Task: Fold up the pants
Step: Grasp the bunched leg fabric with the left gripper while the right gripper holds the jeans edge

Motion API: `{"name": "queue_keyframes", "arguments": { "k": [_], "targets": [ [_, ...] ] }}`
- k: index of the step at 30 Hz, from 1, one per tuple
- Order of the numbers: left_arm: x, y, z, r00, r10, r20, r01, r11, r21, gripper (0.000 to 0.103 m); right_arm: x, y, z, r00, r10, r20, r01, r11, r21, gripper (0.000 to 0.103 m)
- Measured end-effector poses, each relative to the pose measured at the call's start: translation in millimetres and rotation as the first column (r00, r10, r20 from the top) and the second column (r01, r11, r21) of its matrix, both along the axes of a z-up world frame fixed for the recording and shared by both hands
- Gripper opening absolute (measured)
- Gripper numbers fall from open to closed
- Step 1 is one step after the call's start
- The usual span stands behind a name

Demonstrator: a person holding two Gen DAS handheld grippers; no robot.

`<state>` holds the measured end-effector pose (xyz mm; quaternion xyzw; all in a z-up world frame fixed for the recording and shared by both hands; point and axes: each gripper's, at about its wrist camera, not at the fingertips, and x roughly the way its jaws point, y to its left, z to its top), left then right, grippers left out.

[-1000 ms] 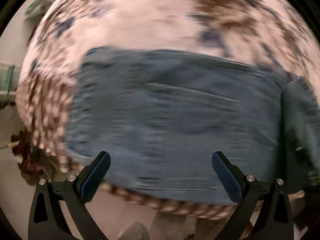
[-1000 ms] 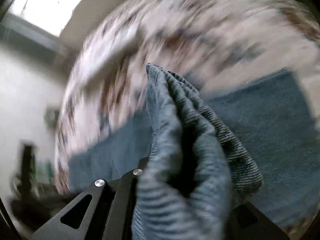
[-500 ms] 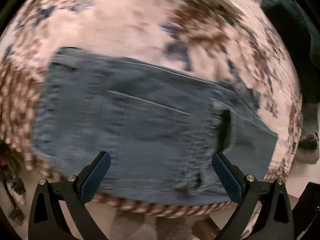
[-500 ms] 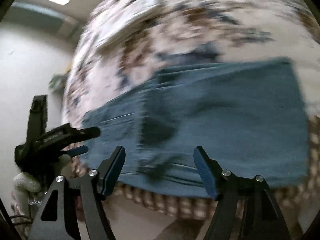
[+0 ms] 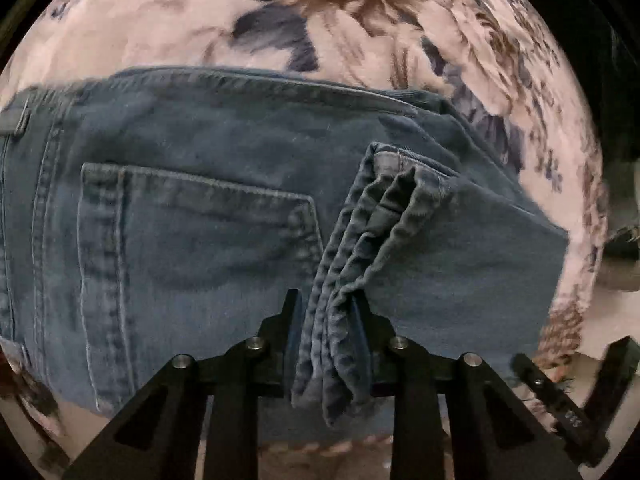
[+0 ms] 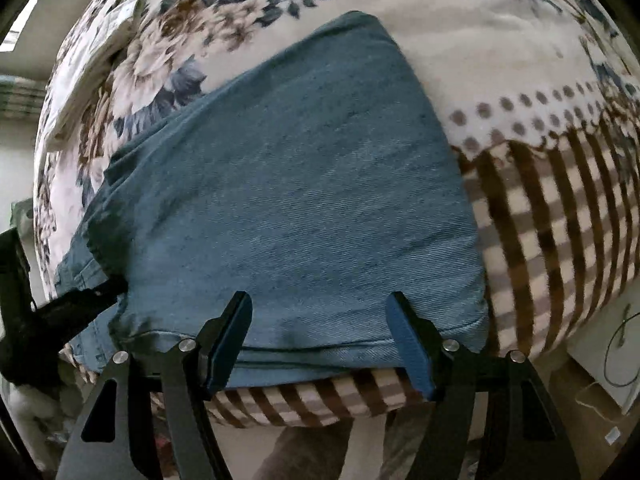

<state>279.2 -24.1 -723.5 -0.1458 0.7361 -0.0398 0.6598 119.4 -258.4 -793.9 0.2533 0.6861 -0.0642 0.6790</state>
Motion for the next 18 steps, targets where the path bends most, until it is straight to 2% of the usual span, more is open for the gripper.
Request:
{"name": "queue_keyframes", "arguments": {
  "k": [2, 3, 4, 5, 6, 9, 11, 13, 16, 18],
  "targets": [
    [-4.2, 4.0, 11.0, 1.0, 0.021, 0.02, -0.021, 1.0, 0.01, 0.026, 5.1, 8.6, 2.9, 0.999, 0.008, 0.037, -0.011, 0.996, 0.084, 0.07],
    [-6.2, 1.3, 16.1, 0.999, 0.011, 0.036, -0.011, 1.0, 0.006, 0.032, 9.2, 15.1, 2.6, 0.999, 0.025, 0.046, -0.029, 0.996, 0.087, 0.057],
    [-10.1, -0.5, 20.9, 0.999, -0.006, 0.041, 0.005, 1.0, 0.01, 0.044, 16.2, 27.7, -0.3, 0.995, 0.08, 0.052, -0.084, 0.993, 0.082, 0.047],
    [-12.3, -7.3, 17.2, 0.999, -0.031, 0.035, 0.03, 0.999, 0.029, 0.048, 20.9, 37.2, -5.1, 0.992, 0.117, 0.047, -0.121, 0.989, 0.086, 0.021],
    [-16.8, -11.8, 12.1, 0.999, -0.046, 0.016, 0.045, 0.998, 0.043, 0.048, 25.1, 49.4, -15.2, 0.985, 0.172, 0.023, -0.174, 0.98, 0.096, 0.007],
    [-33.3, -21.6, -0.8, 0.996, -0.074, -0.046, 0.076, 0.996, 0.044, 0.048, 19.2, 76.5, -30.0, 0.961, 0.275, -0.021, -0.27, 0.955, 0.124, 0.007],
    [-44.8, -25.2, -5.0, 0.991, -0.123, -0.046, 0.127, 0.989, 0.081, 0.049, 12.3, 88.5, -24.1, 0.934, 0.357, -0.015, -0.353, 0.929, 0.11, 0.007],
    [-47.2, -27.4, -8.9, 0.989, -0.142, -0.044, 0.146, 0.985, 0.09, 0.051, 8.4, 91.5, -26.4, 0.915, 0.403, -0.036, -0.395, 0.909, 0.136, 0.007],
    [-45.6, -30.7, -19.4, 0.985, -0.164, -0.056, 0.169, 0.981, 0.098, 0.052, 0.6, 88.0, -42.7, 0.91, 0.4, -0.107, -0.373, 0.905, 0.206, 0.007],
    [-46.3, -31.2, -18.6, 0.98, -0.19, -0.055, 0.195, 0.976, 0.1, 0.052, -2.6, 86.2, -43.6, 0.913, 0.393, -0.11, -0.366, 0.908, 0.206, 0.007]
  ]
}}
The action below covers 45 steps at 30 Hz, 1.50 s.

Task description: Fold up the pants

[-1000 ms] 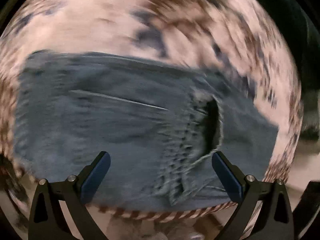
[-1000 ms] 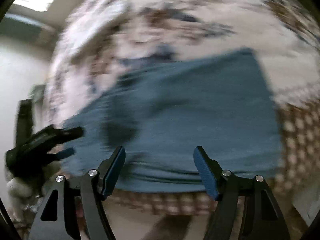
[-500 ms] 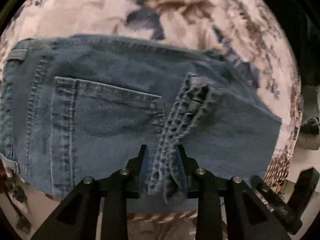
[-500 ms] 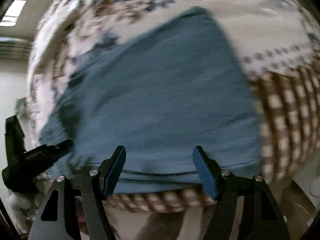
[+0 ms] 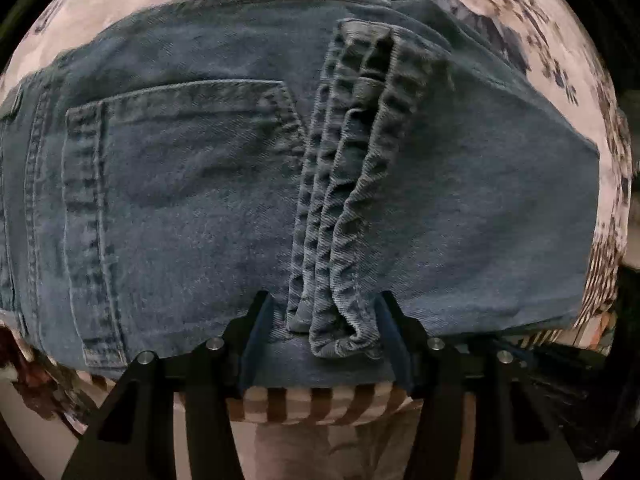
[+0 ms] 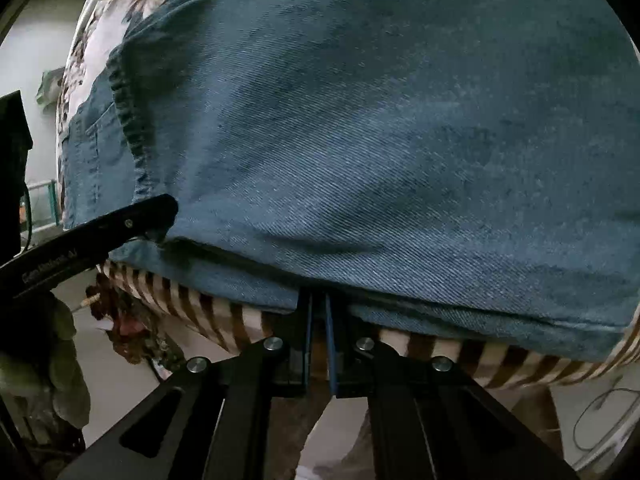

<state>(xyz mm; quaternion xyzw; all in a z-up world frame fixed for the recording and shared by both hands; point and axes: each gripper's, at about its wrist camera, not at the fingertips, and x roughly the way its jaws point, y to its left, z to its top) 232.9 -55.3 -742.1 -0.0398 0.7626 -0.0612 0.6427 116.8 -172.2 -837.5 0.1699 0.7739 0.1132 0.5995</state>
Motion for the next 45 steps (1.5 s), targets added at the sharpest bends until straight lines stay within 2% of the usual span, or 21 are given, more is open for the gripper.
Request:
{"name": "queue_keyframes", "arguments": {
  "k": [6, 10, 14, 17, 19, 21, 23, 25, 26, 27, 28, 31, 33, 34, 35, 36, 38, 39, 42, 44, 45],
  "targets": [
    [14.6, 14.1, 5.2, 0.992, 0.123, 0.026, -0.121, 0.99, -0.076, 0.051, 3.8, -10.3, 18.2, 0.998, -0.065, 0.011, 0.065, 0.998, 0.022, 0.011],
    [13.9, 14.5, 3.6, 0.99, 0.121, 0.073, -0.116, 0.991, -0.068, 0.017, 5.7, -18.6, 23.6, 0.993, -0.116, 0.01, 0.116, 0.993, 0.016, 0.012],
    [-11.0, 30.4, 36.1, 0.986, 0.121, 0.118, -0.109, 0.989, -0.104, 0.012, 5.2, -37.3, 34.7, 0.99, -0.143, 0.019, 0.143, 0.99, 0.009, 0.012],
    [-19.4, 39.5, 42.1, 0.986, 0.112, 0.12, -0.1, 0.99, -0.103, 0.01, 7.3, -44.8, 46.2, 0.99, -0.14, 0.035, 0.139, 0.99, 0.007, 0.012],
    [-18.3, 45.2, 25.2, 0.988, 0.124, 0.097, -0.116, 0.99, -0.078, 0.017, 10.1, -50.9, 50.6, 0.99, -0.136, 0.032, 0.135, 0.991, 0.013, 0.013],
    [0.2, 28.1, 10.2, 0.984, 0.163, 0.066, -0.158, 0.984, -0.079, 0.021, 17.0, -53.4, 50.4, 0.993, -0.117, 0.021, 0.117, 0.993, -0.001, 0.028],
    [4.0, 34.6, 13.4, 0.977, 0.204, 0.059, -0.197, 0.974, -0.112, 0.022, 23.5, -53.5, 50.4, 0.994, -0.104, 0.018, 0.105, 0.994, -0.027, 0.04],
    [3.6, 40.4, 25.5, 0.97, 0.22, 0.101, -0.21, 0.972, -0.102, 0.042, 25.1, -54.3, 54.9, 0.995, -0.091, 0.035, 0.093, 0.993, -0.067, 0.062],
    [1.3, 44.9, 33.6, 0.966, 0.225, 0.13, -0.213, 0.972, -0.1, 0.053, 28.5, -51.8, 58.4, 0.996, -0.071, 0.052, 0.077, 0.991, -0.11, 0.083],
    [-2.4, 48.8, 39.8, 0.961, 0.228, 0.156, -0.216, 0.972, -0.09, 0.082, 32.3, -48.0, 61.1, 0.996, -0.051, 0.068, 0.062, 0.985, -0.164, 0.091],
    [-5.2, 54.6, 45.7, 0.954, 0.233, 0.189, -0.226, 0.972, -0.059, 0.1, 34.6, -46.0, 64.4, 0.996, -0.025, 0.089, 0.045, 0.972, -0.233, 0.093],
    [-7.6, 89.4, 53.6, 0.932, 0.281, 0.23, -0.285, 0.958, -0.017, 0.101, 40.7, -36.0, 69.1, 0.992, 0.042, 0.12, 0.005, 0.931, -0.365, 0.093],
    [-17.6, 112.6, 50.9, 0.893, 0.383, 0.235, -0.387, 0.922, -0.029, 0.101, 44.5, -29.7, 70.4, 0.994, 0.014, 0.112, 0.025, 0.94, -0.341, 0.093],
    [-26.6, 122.7, 49.1, 0.857, 0.454, 0.244, -0.457, 0.888, -0.046, 0.101, 46.1, -26.3, 71.7, 0.994, -0.001, 0.106, 0.037, 0.943, -0.33, 0.093],
    [-39.2, 146.8, 51.0, 0.801, 0.545, 0.247, -0.551, 0.833, -0.051, 0.101, 49.3, -17.0, 71.5, 0.994, -0.001, 0.106, 0.036, 0.943, -0.332, 0.093],
    [-50.8, 166.5, 51.7, 0.734, 0.633, 0.248, -0.641, 0.765, -0.055, 0.1, 51.9, -9.0, 71.7, 0.994, 0.008, 0.108, 0.029, 0.941, -0.337, 0.093],
    [-80.2, 210.6, 46.4, 0.539, 0.814, 0.216, -0.809, 0.572, -0.135, 0.097, 57.6, 8.6, 69.0, 0.994, 0.034, 0.102, 0.003, 0.938, -0.346, 0.093],
    [-91.3, 228.3, 38.5, 0.466, 0.864, 0.19, -0.854, 0.496, -0.159, 0.09, 59.5, 13.2, 66.5, 0.995, 0.045, 0.094, -0.011, 0.94, -0.341, 0.093],
    [-105.1, 254.4, 15.3, 0.334, 0.932, 0.14, -0.906, 0.359, -0.223, 0.079, 66.2, 33.8, 58.8, 0.994, 0.085, 0.074, -0.056, 0.941, -0.335, 0.093],
    [-109.3, 268.0, 2.7, 0.271, 0.954, 0.127, -0.921, 0.296, -0.253, 0.07, 69.6, 42.1, 55.9, 0.992, 0.104, 0.069, -0.076, 0.941, -0.331, 0.093],
    [-110.5, 276.3, -2.9, 0.252, 0.959, 0.129, -0.922, 0.279, -0.268, 0.061, 70.8, 44.4, 54.7, 0.991, 0.115, 0.067, -0.087, 0.94, -0.331, 0.093]
  ]
}}
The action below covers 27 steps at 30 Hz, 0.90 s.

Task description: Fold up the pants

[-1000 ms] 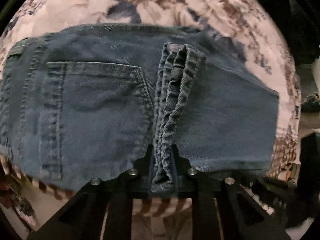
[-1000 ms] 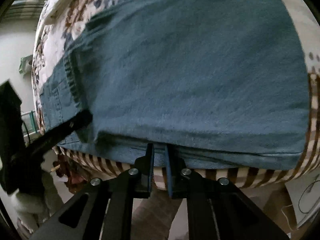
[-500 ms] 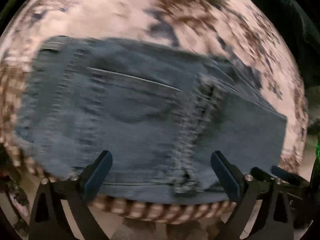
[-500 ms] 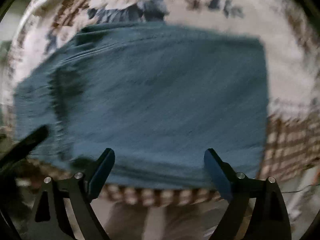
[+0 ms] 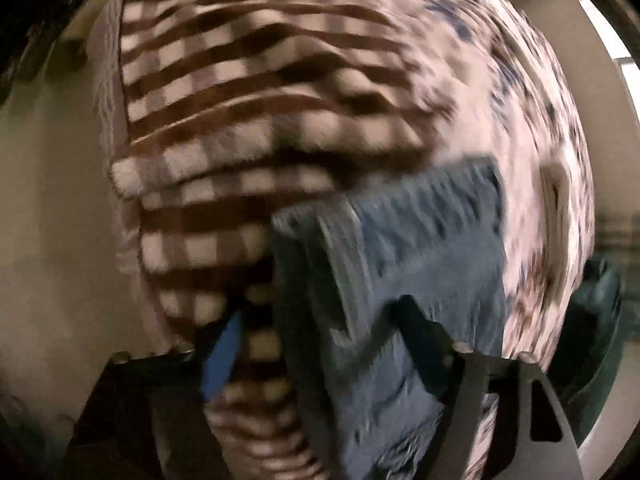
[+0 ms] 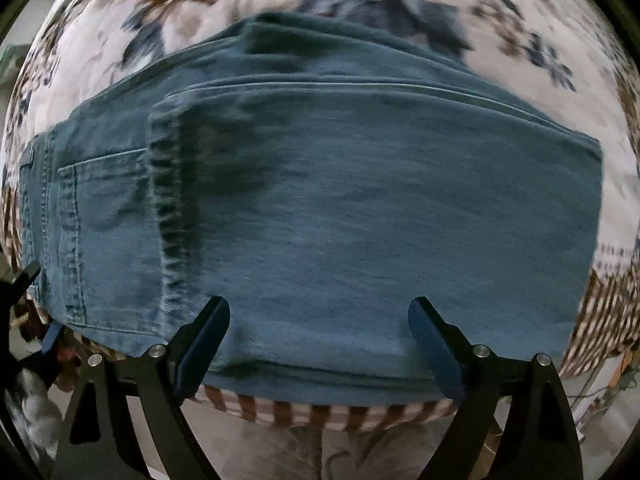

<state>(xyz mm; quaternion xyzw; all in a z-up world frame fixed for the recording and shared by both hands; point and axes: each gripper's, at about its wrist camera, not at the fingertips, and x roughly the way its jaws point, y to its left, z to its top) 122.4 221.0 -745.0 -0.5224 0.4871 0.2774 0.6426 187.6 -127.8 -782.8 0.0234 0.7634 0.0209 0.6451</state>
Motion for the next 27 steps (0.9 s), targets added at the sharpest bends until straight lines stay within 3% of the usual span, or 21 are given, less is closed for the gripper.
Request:
{"name": "queue_keyframes", "arguments": {
  "k": [1, 2, 4, 6, 8, 12, 14, 16, 19, 21, 24, 27],
  "targets": [
    [1.0, 5.1, -1.2, 1.0, 0.003, 0.021, -0.003, 1.0, 0.002, 0.048, 1.7, 3.5, -1.1, 1.0, 0.013, -0.003, -0.013, 1.0, -0.004, 0.093],
    [5.0, 7.2, 0.1, 0.999, -0.01, 0.037, 0.009, 1.0, 0.011, 0.046, 3.5, 7.8, -1.5, 1.0, 0.019, -0.004, -0.019, 1.0, -0.004, 0.093],
    [6.9, 5.4, 11.8, 0.998, -0.042, 0.055, 0.039, 0.998, 0.058, 0.031, 8.6, 15.5, -2.2, 0.999, 0.033, -0.007, -0.033, 0.999, -0.008, 0.093],
    [9.9, -10.5, 31.9, 0.991, -0.101, 0.085, 0.091, 0.989, 0.119, 0.026, 16.7, 27.0, -2.2, 0.999, 0.04, -0.01, -0.04, 0.999, -0.012, 0.093],
    [10.5, -23.0, 46.1, 0.981, -0.147, 0.129, 0.125, 0.978, 0.166, 0.025, 19.0, 27.8, -1.4, 0.999, 0.037, -0.01, -0.037, 0.999, -0.016, 0.093],
    [17.7, -28.4, 47.4, 0.968, -0.213, 0.131, 0.181, 0.959, 0.218, 0.025, 25.4, 17.2, 1.5, 1.0, 0.03, -0.008, -0.03, 0.999, -0.026, 0.093],
    [19.3, -17.9, 28.2, 0.973, -0.185, 0.14, 0.162, 0.974, 0.158, 0.029, 23.5, 6.2, 1.0, 1.0, 0.011, -0.014, -0.011, 1.0, -0.021, 0.093],
    [20.0, -3.4, 2.3, 0.98, -0.139, 0.142, 0.128, 0.988, 0.084, 0.044, 21.7, -4.6, 1.7, 1.0, -0.008, -0.02, 0.008, 1.0, -0.018, 0.093],
    [20.3, 8.5, -16.3, 0.982, -0.11, 0.153, 0.105, 0.994, 0.042, 0.045, 19.7, -17.0, 3.4, 0.999, -0.032, -0.015, 0.031, 0.999, -0.019, 0.093],
    [28.9, 2.5, -7.3, 0.98, -0.146, 0.135, 0.133, 0.986, 0.099, 0.043, 18.2, -26.4, 1.4, 0.998, -0.063, -0.021, 0.062, 0.998, -0.01, 0.093],
    [33.3, -9.5, 16.1, 0.972, -0.204, 0.115, 0.181, 0.966, 0.185, 0.031, 18.2, -44.8, 4.9, 0.994, -0.106, 0.002, 0.106, 0.994, -0.032, 0.093],
    [32.2, -20.4, 39.8, 0.966, -0.237, 0.107, 0.205, 0.947, 0.249, 0.029, 17.9, -61.9, 9.4, 0.991, -0.134, 0.02, 0.135, 0.99, -0.033, 0.093]
  ]
}}
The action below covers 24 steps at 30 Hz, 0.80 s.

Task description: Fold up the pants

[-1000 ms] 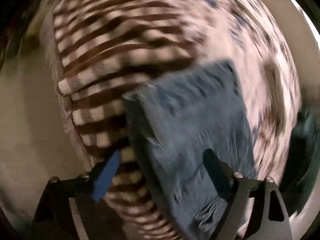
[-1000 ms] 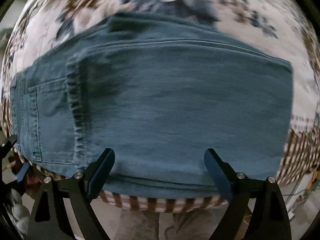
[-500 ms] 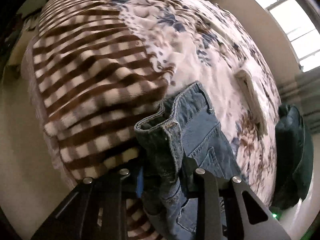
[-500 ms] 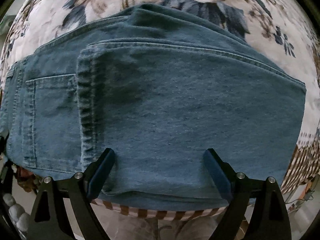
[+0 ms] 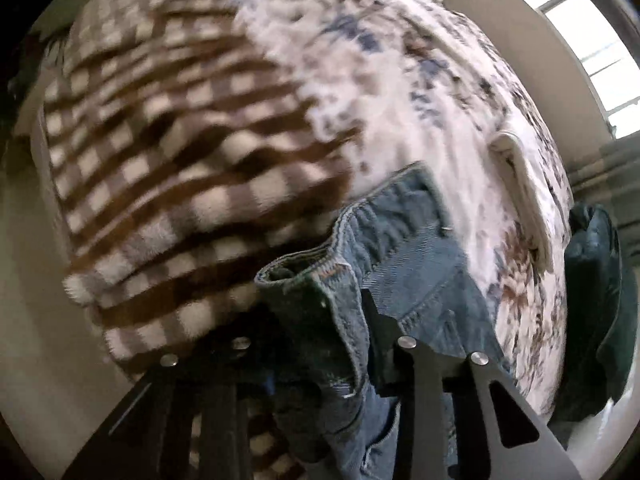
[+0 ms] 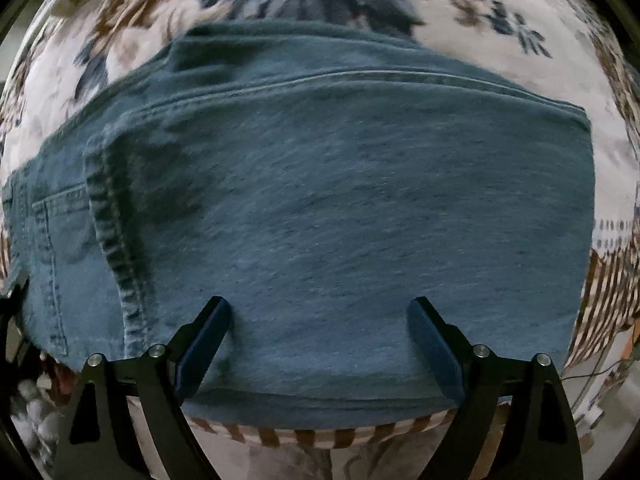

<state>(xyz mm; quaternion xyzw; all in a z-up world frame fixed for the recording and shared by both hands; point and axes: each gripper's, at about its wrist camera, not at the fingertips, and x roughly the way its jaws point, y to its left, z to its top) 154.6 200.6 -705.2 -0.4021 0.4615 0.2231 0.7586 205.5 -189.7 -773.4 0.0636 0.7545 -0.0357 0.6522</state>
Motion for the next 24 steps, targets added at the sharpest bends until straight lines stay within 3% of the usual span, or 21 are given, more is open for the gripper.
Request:
{"name": "queue_keyframes", "arguments": {
  "k": [6, 12, 18, 24],
  "targets": [
    [10.8, -46.6, 64.8, 0.989, -0.14, 0.047, 0.13, 0.976, 0.174, 0.028, -2.0, -43.2, 11.9, 1.0, -0.02, 0.021, 0.02, 1.0, -0.002, 0.093],
    [19.5, -105.5, 117.0, 0.959, -0.269, 0.091, 0.236, 0.933, 0.271, 0.028, 6.1, -88.1, 41.7, 0.996, -0.005, 0.087, 0.006, 1.0, -0.014, 0.094],
    [29.5, -187.0, 142.7, 0.908, -0.418, 0.027, 0.382, 0.853, 0.356, 0.027, 11.2, -147.4, 88.8, 0.984, 0.034, 0.172, -0.029, 0.999, -0.029, 0.094],
    [39.4, -276.0, 134.0, 0.825, -0.564, -0.039, 0.535, 0.754, 0.381, 0.027, -7.9, -220.7, 114.0, 0.977, -0.052, 0.208, 0.038, 0.997, 0.068, 0.094]
  ]
}}
